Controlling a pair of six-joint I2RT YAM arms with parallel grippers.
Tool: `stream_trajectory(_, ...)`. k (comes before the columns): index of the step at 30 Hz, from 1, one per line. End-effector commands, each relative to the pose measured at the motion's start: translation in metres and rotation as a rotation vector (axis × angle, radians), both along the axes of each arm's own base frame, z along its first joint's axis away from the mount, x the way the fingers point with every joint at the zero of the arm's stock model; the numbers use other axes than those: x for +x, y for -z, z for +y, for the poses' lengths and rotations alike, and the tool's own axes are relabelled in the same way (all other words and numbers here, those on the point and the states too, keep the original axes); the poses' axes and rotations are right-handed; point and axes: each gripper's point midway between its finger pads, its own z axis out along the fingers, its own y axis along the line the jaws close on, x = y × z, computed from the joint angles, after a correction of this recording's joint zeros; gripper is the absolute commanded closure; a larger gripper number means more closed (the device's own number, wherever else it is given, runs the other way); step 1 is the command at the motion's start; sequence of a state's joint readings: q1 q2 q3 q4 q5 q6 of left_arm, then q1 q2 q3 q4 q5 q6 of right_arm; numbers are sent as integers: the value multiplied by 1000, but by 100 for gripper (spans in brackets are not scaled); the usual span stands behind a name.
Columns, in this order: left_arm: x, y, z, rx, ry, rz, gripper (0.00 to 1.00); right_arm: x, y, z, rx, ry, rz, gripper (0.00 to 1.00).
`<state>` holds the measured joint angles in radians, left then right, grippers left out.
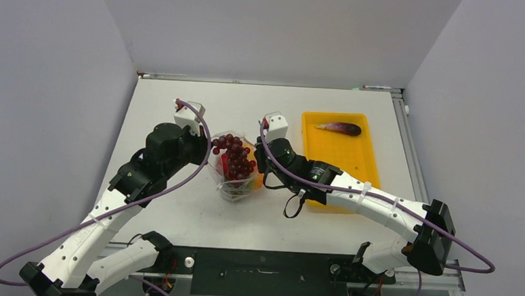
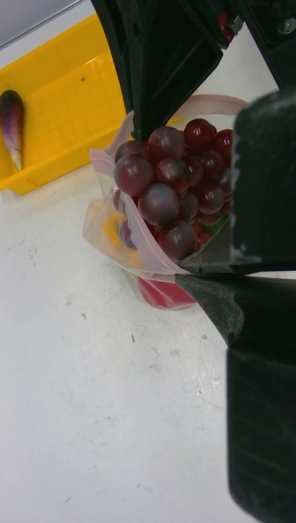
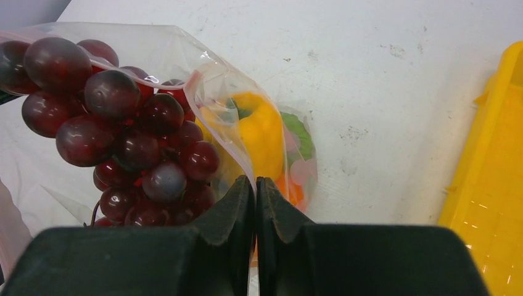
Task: Place the food in the zip-top bag and seal the zipper
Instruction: Adjust the zipper food storage bag at the center of the board.
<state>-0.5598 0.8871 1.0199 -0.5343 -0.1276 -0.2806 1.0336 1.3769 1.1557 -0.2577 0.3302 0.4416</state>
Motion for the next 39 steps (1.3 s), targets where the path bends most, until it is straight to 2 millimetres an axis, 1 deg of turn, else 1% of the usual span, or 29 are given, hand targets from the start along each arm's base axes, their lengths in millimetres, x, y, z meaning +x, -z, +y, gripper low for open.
stream_trajectory(1, 6, -17, 0, -34, -11, -52, 100, 3, -33, 0, 58, 0, -42, 95)
stream_trajectory(3, 6, -17, 0, -32, -14, -51, 100, 3, -43, -2, 68, -1, -63, 95)
stream_trajectory(7, 6, -17, 1, -24, -16, -49, 100, 4, -72, -9, 87, 7, -117, 95)
stream_trajectory(14, 4, -32, 7, -13, -37, -49, 100, 2, -123, -21, 125, 11, -213, 95)
stream_trajectory(20, -3, -62, 13, -20, -44, -71, 100, -2, -160, -32, 157, 16, -284, 95)
stream_trajectory(23, -7, -78, 13, -40, -34, -84, 100, -4, -172, -34, 172, 13, -304, 95)
stream_trajectory(24, -9, -81, 13, -47, -31, -85, 100, -4, -174, -34, 175, 12, -306, 95)
stream_trajectory(26, -10, -81, 10, -59, -20, -78, 100, -3, -170, -36, 169, 23, -308, 95)
stream_trajectory(28, -8, -68, 7, -60, -21, -47, 100, 0, -156, -36, 143, 39, -294, 95)
stream_trajectory(30, -3, -45, 2, -53, -26, 7, 100, 3, -134, -34, 118, 52, -269, 95)
stream_trajectory(31, 0, -29, -1, -51, -34, 43, 100, 5, -117, -32, 92, 56, -249, 95)
stream_trajectory(32, 2, -7, -4, -42, -42, 93, 100, 7, -102, -32, 70, 62, -229, 95)
stream_trajectory(34, 7, 26, -10, -38, -57, 167, 100, 11, -75, -31, 35, 77, -188, 95)
stream_trajectory(35, 7, 40, -11, -32, -67, 203, 100, 12, -64, -32, 21, 81, -172, 95)
stream_trajectory(37, 9, 60, -14, -25, -77, 256, 100, 14, -53, -33, 6, 86, -155, 95)
stream_trajectory(38, 8, 64, -16, -27, -72, 270, 100, 14, -53, -34, 6, 86, -155, 95)
stream_trajectory(39, 8, 64, -18, -31, -66, 276, 100, 14, -57, -34, 11, 85, -159, 95)
